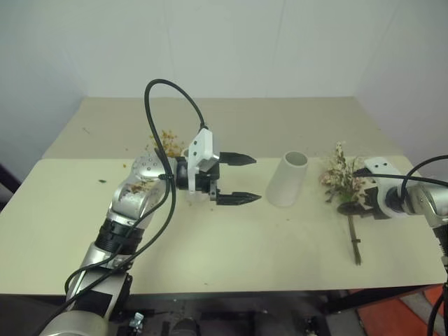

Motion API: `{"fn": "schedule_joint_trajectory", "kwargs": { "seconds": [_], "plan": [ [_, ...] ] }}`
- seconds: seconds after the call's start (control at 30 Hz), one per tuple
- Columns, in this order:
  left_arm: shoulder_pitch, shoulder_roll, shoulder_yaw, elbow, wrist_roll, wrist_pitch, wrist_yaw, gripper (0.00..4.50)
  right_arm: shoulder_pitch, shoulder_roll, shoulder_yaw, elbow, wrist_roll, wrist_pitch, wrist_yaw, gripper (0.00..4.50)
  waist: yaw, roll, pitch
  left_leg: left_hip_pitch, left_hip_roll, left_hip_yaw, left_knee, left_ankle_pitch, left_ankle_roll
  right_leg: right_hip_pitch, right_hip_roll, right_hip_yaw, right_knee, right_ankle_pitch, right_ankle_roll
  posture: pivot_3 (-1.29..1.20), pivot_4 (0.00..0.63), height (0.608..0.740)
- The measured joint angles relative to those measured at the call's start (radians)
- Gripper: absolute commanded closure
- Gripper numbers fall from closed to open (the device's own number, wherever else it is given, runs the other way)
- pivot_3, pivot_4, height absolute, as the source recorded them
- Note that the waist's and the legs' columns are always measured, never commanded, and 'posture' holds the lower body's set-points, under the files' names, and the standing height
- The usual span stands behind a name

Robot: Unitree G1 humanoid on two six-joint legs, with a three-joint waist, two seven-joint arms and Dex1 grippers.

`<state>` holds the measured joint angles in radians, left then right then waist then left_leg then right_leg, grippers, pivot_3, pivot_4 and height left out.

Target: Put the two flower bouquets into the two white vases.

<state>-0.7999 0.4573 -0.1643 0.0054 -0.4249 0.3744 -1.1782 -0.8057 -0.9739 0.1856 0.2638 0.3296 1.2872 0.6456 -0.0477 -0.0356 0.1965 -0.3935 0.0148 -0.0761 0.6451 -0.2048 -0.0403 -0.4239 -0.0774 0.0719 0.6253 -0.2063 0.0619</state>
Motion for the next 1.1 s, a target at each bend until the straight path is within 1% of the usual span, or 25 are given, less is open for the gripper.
{"fn": "schedule_joint_trajectory", "kwargs": {
  "seconds": [0.17,0.27,0.5,0.6,0.63,0.73,0.8,0.87,0.97,1.03,1.07,1.1],
  "plan": [
    [0.026,0.003,-0.001,-0.019,0.000,0.009,0.012,0.00,-0.058,0.031,0.041,0.118,-0.044,-0.021,0.035,0.03,0.002,0.000,0.000,0.000,0.000,0.000,0.000,0.000,0.000,0.000,0.000,0.000,0.000,0.000,0.000,0.00,0.150,0.740],
    [0.027,0.004,-0.001,-0.024,0.000,0.011,0.019,0.00,-0.070,0.047,0.049,0.162,-0.064,-0.030,0.056,0.62,0.002,0.000,0.000,0.000,0.000,0.000,0.000,0.000,0.000,0.000,0.000,0.000,0.000,0.000,0.000,0.00,0.150,0.740],
    [0.026,0.004,0.002,-0.027,-0.009,0.011,0.016,0.00,-0.085,0.076,0.042,0.227,-0.094,-0.036,0.062,3.19,0.001,0.000,0.000,0.000,0.000,0.000,0.000,0.000,0.000,0.000,0.000,0.000,0.000,0.000,0.000,0.00,0.150,0.740],
    [0.026,0.003,0.009,-0.027,-0.009,0.011,0.018,0.00,-0.086,0.080,0.037,0.231,-0.105,-0.036,0.062,4.18,0.001,0.000,0.000,0.000,0.000,0.000,0.000,0.000,0.000,0.000,0.000,0.000,0.000,0.000,0.000,0.00,0.150,0.740],
    [0.026,0.003,0.011,-0.026,-0.009,0.010,0.018,0.00,-0.086,0.081,0.036,0.231,-0.108,-0.036,0.063,4.28,0.001,0.000,0.000,0.000,0.000,0.000,0.000,0.000,0.000,0.000,0.000,0.000,0.000,0.000,0.000,0.00,0.150,0.740],
    [0.026,0.003,0.011,-0.022,-0.008,0.005,0.018,0.00,-0.087,0.087,0.022,0.231,-0.112,-0.036,0.051,4.28,0.001,0.000,0.000,0.000,0.000,0.000,0.000,0.000,0.000,0.000,0.000,0.000,0.000,0.000,0.000,0.00,0.150,0.740],
    [0.026,0.004,0.011,-0.018,-0.008,0.003,0.017,0.00,-0.088,0.102,-0.014,0.231,-0.116,-0.038,0.020,4.28,0.000,0.000,0.000,0.000,0.000,0.000,0.000,0.000,0.000,0.000,0.000,0.000,0.000,0.000,0.000,0.00,0.150,0.740],
    [0.026,0.005,0.012,-0.016,-0.008,0.003,0.017,0.00,-0.092,0.122,-0.072,0.218,-0.126,-0.061,-0.045,4.28,0.000,0.000,0.000,0.000,0.000,0.000,0.000,0.000,0.000,0.000,0.000,0.000,0.000,0.000,0.000,0.00,0.150,0.740],
    [0.025,0.008,0.017,-0.015,-0.008,0.003,0.018,0.00,-0.084,0.195,-0.254,0.094,-0.138,-0.237,-0.207,4.28,-0.005,0.002,0.001,-0.001,0.000,0.000,-0.001,0.000,0.000,-0.001,0.000,0.000,0.001,0.000,0.000,0.00,0.150,0.740],
    [0.025,0.010,0.020,-0.014,-0.008,0.003,0.018,0.00,-0.065,0.254,-0.361,-0.022,-0.139,-0.431,-0.294,4.28,-0.004,0.002,0.001,-0.001,0.000,-0.001,-0.001,0.000,0.000,-0.002,0.000,0.000,0.001,0.000,0.000,0.00,0.150,0.740],
    [0.025,0.012,0.022,-0.014,-0.008,0.003,0.018,0.00,-0.047,0.301,-0.421,-0.112,-0.132,-0.568,-0.329,4.28,-0.004,0.002,0.001,-0.002,0.000,-0.001,-0.002,0.000,0.000,-0.002,0.000,0.000,0.001,0.000,0.000,0.00,0.150,0.740],
    [0.025,0.013,0.024,-0.014,-0.008,0.003,0.018,0.00,-0.041,0.328,-0.450,-0.169,-0.113,-0.639,-0.333,4.28,-0.004,0.002,0.001,-0.002,0.000,-0.001,-0.002,0.000,0.000,-0.002,0.000,0.000,0.001,0.000,0.000,0.00,0.150,0.740]
  ]
}}
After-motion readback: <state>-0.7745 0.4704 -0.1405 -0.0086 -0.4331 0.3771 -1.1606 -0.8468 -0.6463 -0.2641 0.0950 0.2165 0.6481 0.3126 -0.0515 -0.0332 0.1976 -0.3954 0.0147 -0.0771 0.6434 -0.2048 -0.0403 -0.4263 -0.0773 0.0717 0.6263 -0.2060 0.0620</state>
